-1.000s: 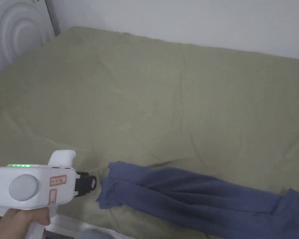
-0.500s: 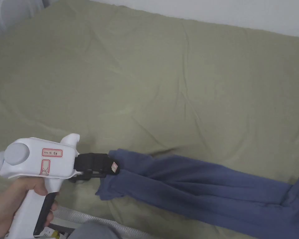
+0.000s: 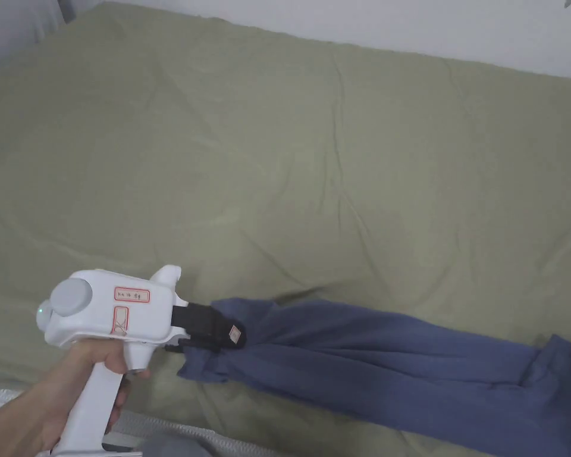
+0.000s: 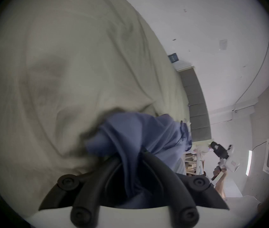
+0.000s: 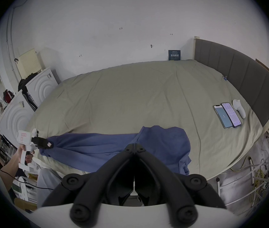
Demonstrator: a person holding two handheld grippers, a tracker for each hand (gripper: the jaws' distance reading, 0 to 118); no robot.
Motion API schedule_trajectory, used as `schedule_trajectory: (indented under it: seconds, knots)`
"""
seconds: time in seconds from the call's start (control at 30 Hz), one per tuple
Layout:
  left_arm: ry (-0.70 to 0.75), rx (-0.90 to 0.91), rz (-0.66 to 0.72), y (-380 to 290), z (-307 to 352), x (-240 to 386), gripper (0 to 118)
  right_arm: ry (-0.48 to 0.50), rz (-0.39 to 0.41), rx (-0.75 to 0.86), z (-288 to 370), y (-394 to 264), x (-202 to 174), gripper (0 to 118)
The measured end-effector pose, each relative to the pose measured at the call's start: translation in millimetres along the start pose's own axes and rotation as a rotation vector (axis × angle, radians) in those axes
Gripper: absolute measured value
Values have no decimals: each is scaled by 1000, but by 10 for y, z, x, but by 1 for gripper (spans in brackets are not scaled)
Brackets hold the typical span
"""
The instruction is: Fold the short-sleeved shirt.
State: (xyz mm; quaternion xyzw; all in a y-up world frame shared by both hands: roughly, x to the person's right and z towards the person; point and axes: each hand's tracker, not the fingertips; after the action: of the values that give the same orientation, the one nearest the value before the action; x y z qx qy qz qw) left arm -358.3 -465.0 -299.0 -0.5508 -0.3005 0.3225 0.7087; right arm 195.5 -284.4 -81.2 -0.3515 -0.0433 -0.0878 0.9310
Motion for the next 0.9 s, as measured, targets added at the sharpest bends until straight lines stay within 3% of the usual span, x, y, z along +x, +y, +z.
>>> schedule_trajectory:
  seconds: [0.47,0.63,0.73,0.9]
  knots:
    - [16,227,118,-217,756,148,5,41,5,57,159,27,-20,0]
    - [138,299,133,-197,1348,203,5,58,6,66,134,32,28,0]
    - [262,306,87,-209,1476,391,5,68,16,68,124,31,43,0]
    - [302,260,-36,-195,1264,983,5,53,32,69,97,-9,66,0]
